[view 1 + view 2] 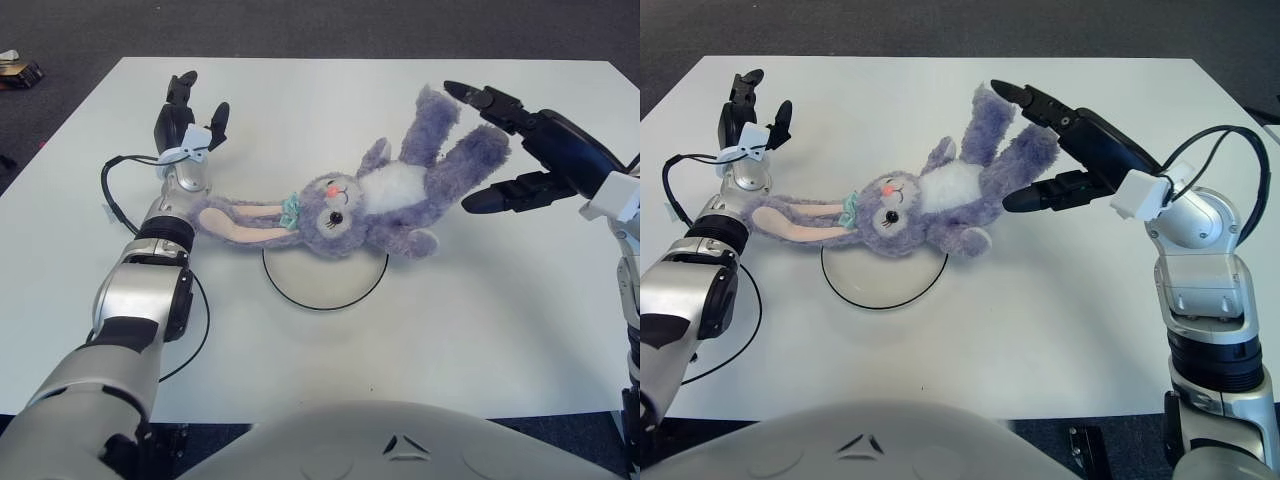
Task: Put the doll into the plate.
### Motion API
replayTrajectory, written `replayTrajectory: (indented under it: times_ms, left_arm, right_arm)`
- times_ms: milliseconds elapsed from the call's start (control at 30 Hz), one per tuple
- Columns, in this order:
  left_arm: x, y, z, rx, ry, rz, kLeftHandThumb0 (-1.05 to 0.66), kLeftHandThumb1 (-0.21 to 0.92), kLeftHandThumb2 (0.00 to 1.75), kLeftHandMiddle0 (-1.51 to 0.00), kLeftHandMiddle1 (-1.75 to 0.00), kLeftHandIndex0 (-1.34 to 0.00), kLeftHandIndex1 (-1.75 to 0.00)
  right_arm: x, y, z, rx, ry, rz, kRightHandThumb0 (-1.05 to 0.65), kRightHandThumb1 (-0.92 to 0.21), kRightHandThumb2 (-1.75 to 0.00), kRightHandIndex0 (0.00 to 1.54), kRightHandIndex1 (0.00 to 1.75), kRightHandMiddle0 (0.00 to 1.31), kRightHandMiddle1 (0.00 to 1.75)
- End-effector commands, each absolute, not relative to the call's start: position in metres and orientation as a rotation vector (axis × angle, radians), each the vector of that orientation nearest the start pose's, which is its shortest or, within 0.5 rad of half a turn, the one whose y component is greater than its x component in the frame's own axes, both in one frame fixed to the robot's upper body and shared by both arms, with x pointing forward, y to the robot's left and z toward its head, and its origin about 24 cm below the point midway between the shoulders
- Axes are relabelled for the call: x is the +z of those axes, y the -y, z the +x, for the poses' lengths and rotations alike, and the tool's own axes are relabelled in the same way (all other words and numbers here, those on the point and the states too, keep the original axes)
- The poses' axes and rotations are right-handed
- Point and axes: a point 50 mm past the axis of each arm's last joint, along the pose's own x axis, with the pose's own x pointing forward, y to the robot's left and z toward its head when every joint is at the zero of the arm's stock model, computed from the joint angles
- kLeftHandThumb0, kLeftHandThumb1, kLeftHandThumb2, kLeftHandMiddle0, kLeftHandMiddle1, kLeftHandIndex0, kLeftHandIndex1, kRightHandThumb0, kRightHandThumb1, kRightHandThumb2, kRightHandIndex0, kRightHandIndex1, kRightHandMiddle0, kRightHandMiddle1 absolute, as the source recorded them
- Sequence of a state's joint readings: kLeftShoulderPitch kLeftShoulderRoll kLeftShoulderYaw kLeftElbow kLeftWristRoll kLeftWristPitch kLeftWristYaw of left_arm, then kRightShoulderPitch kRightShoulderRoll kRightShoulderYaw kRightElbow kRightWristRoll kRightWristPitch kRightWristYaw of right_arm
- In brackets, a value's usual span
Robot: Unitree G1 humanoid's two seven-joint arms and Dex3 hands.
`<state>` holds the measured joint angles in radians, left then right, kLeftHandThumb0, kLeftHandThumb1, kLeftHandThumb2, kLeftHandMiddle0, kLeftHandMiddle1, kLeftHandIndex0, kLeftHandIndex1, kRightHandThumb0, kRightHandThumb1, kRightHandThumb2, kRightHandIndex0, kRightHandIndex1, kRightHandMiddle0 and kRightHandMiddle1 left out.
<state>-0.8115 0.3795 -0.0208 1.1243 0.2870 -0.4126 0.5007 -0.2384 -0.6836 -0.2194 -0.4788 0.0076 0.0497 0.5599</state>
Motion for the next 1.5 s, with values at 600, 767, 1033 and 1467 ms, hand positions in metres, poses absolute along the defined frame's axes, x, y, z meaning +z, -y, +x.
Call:
replayTrajectory:
  times_ms: [600, 767, 1033, 1467]
  left_arm:
    - [0.116, -0.231, 0.378, 0.425, 0.245, 0.605, -0.57, 0.92, 0.56, -0.47, 0.0, -0.24, -0.59]
    - [0.116, -0.231, 0.378, 0.423, 0.243, 0.605, -0.57, 0.92, 0.55, -0.47, 0.0, -0.24, -0.59]
    - [0.115, -0.23, 0.379, 0.418, 0.241, 0.603, -0.57, 0.92, 0.55, -0.47, 0.0, -0.24, -0.59]
    - [0.116, -0.229, 0.379, 0.414, 0.242, 0.598, -0.56, 0.92, 0.53, -0.47, 0.0, -0.24, -0.59]
  right_arm:
    - [0.23, 0.226, 0.248, 0.396, 0.356, -0.878, -1.05, -0.92, -0.06, 0.13, 0.0, 0.11, 0.04]
    - [0.225, 0.226, 0.25, 0.425, 0.296, -0.881, -1.05, -0.91, -0.04, 0.13, 0.0, 0.11, 0.03]
    - [0.215, 0.224, 0.254, 0.409, 0.224, -0.864, -1.05, -0.92, -0.03, 0.13, 0.0, 0.11, 0.03]
    - [0.178, 0.213, 0.261, 0.304, 0.12, -0.429, -0.96, -0.89, 0.0, 0.15, 0.01, 0.13, 0.03]
